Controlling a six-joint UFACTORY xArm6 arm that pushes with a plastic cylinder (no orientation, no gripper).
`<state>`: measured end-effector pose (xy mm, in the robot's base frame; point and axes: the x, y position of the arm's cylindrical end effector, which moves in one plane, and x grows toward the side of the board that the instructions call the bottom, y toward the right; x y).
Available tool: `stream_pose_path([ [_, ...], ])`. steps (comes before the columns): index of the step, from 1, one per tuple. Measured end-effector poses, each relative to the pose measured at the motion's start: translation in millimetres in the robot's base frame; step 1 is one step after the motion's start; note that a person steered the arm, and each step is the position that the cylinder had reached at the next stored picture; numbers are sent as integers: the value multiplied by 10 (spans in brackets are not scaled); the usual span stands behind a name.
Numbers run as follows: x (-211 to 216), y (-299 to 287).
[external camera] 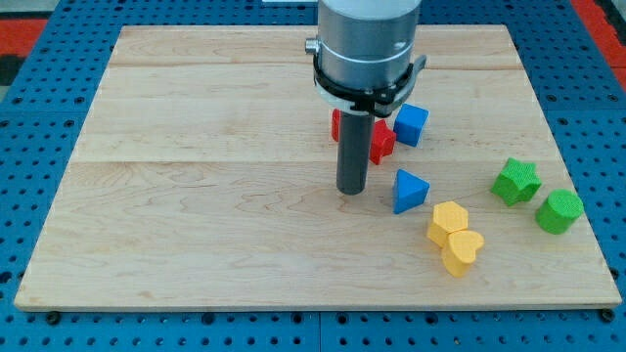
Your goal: Slide the red star along with red circle towards center
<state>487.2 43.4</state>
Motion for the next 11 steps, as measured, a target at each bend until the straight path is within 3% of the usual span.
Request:
stream_pose_path([
  [1, -56, 259],
  [5, -365, 313],
  [7, -586, -522],
  [8, -495, -471],
  [10, -489, 679],
  [11, -491, 702],
])
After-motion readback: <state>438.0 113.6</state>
